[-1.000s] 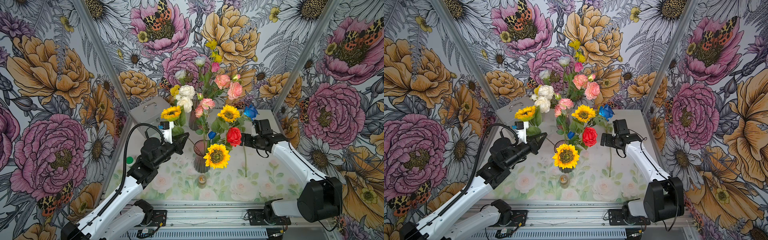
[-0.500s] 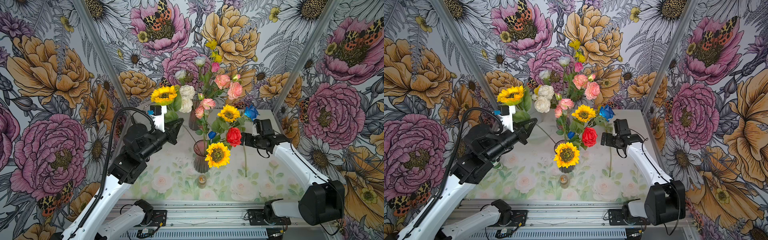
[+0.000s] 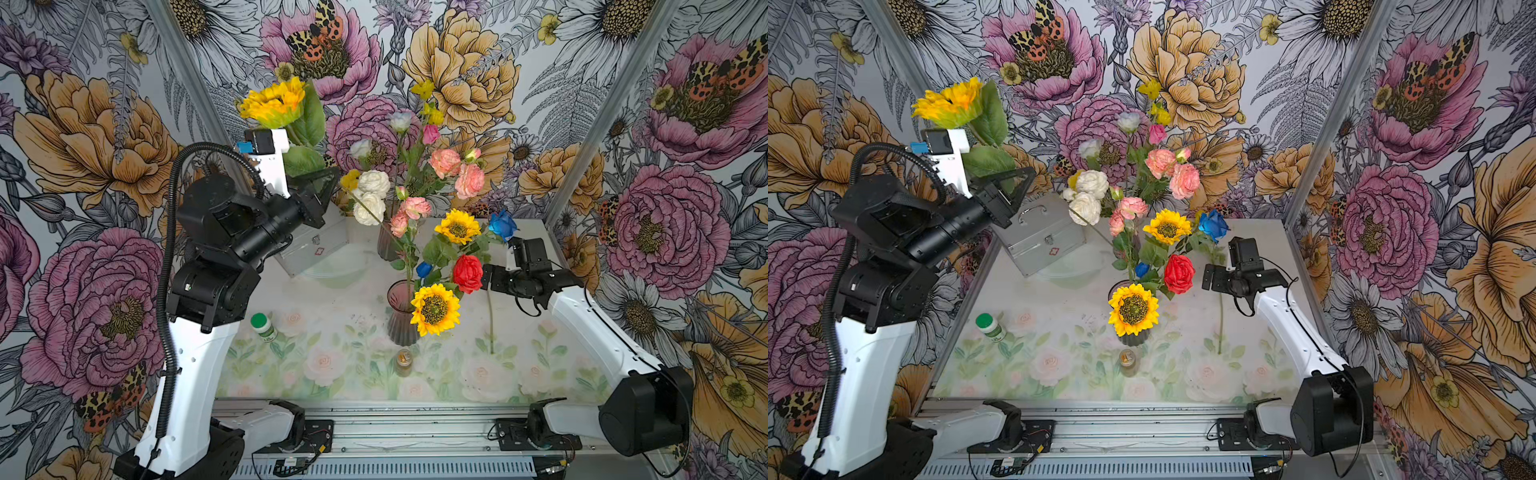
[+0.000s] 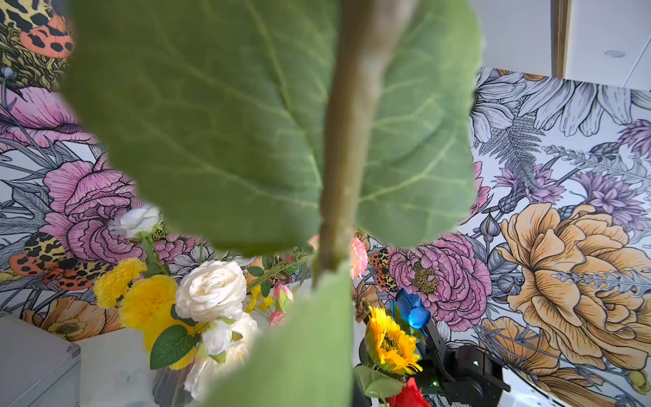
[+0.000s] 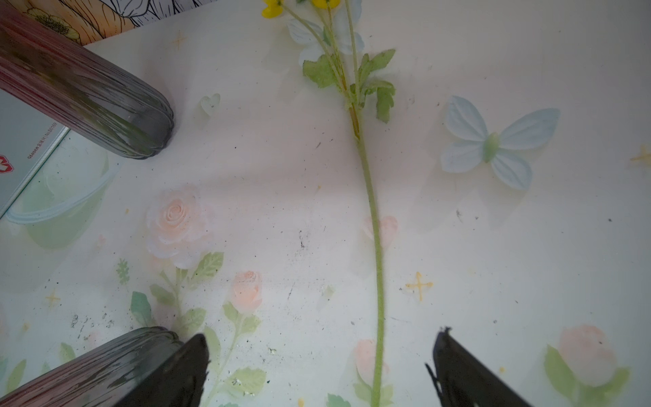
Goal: Pick out yellow flowers from the vase
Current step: Pick up the flower from the vase, then place the flower at the center of the board.
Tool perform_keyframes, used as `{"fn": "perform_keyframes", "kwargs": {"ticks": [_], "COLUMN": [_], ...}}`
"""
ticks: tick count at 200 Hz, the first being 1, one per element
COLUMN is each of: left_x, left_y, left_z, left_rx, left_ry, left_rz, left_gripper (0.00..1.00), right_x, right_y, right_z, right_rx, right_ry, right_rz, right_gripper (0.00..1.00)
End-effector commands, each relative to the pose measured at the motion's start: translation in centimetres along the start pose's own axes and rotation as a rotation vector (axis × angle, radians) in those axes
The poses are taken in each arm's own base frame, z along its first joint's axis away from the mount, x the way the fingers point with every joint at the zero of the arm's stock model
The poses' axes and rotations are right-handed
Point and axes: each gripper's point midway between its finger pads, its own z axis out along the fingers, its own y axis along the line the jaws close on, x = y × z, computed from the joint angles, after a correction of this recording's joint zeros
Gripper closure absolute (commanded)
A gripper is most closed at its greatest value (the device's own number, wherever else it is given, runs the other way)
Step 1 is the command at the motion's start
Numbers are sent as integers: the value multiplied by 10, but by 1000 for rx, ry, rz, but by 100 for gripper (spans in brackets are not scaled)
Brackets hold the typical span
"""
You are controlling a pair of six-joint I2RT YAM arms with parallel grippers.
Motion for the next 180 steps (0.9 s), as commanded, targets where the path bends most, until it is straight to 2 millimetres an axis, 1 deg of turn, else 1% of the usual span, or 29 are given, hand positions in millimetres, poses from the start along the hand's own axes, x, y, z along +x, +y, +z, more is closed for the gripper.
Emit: {"fn": "perform_keyframes", "kwargs": {"ticks": [1,11,29,42,71,84,105,146,180], "left_x": [-12,-24,-39,-47,-60,-63,-60,-60,-60], "left_y": [-17,-21,-37,-47,-60,-67,-73,-83,-90], "left_z": [-5,-7,-5,-2,10,18,37,65,85], "left_rx": [95,109,193,247,322,356,393,442,476], "left_ry": [27,4,-35,-57,-105,-124,-129,-174,-170], "left_rz": [-73,-70,-77,-70,-63,-60,-62,-43,-40], "left_gripper": [100,100,100,100,100,100,100,100,100], "right_x": [-10,-11,-12,-14,-20,-25,-35,-57,-67], "right_y": [3,3,3,4,5,5,4,-3,-9], "right_z": [-9,-8,-8,-11,-23,-31,-46,-90,-116], "right_rx": [-19,-18,-18,-22,-27,-32,-44,-21,12], "right_ry": [-51,-50,-54,-62,-98,-123,-169,-285,-340], "right_rz": [-5,-4,-2,-1,1,9,29,45,46], "right_gripper": [0,1,1,0,1,0,1,1,1]}}
